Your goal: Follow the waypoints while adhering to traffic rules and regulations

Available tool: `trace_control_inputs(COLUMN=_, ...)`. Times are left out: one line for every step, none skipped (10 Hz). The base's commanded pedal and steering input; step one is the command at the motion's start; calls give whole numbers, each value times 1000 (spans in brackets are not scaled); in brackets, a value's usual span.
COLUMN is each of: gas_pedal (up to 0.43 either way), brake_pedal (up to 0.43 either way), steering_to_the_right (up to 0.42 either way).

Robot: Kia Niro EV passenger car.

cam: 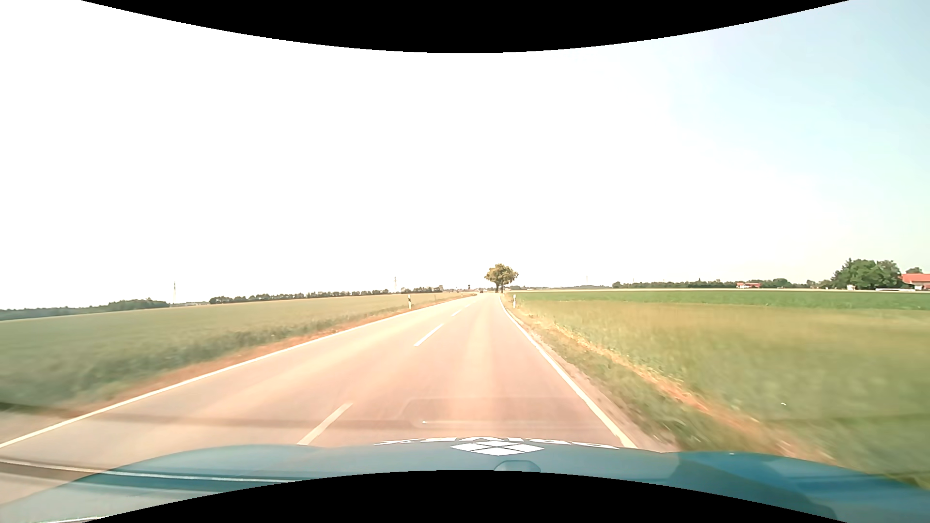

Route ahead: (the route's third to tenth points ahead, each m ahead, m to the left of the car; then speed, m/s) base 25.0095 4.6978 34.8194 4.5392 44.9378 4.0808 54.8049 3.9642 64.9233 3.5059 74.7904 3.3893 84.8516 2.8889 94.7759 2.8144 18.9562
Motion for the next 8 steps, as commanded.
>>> trace_control_inputs(gas_pedal=138, brake_pedal=0, steering_to_the_right=0)
trace_control_inputs(gas_pedal=138, brake_pedal=0, steering_to_the_right=1)
trace_control_inputs(gas_pedal=150, brake_pedal=0, steering_to_the_right=1)
trace_control_inputs(gas_pedal=157, brake_pedal=0, steering_to_the_right=1)
trace_control_inputs(gas_pedal=169, brake_pedal=0, steering_to_the_right=1)
trace_control_inputs(gas_pedal=169, brake_pedal=0, steering_to_the_right=1)
trace_control_inputs(gas_pedal=169, brake_pedal=0, steering_to_the_right=2)
trace_control_inputs(gas_pedal=169, brake_pedal=0, steering_to_the_right=2)
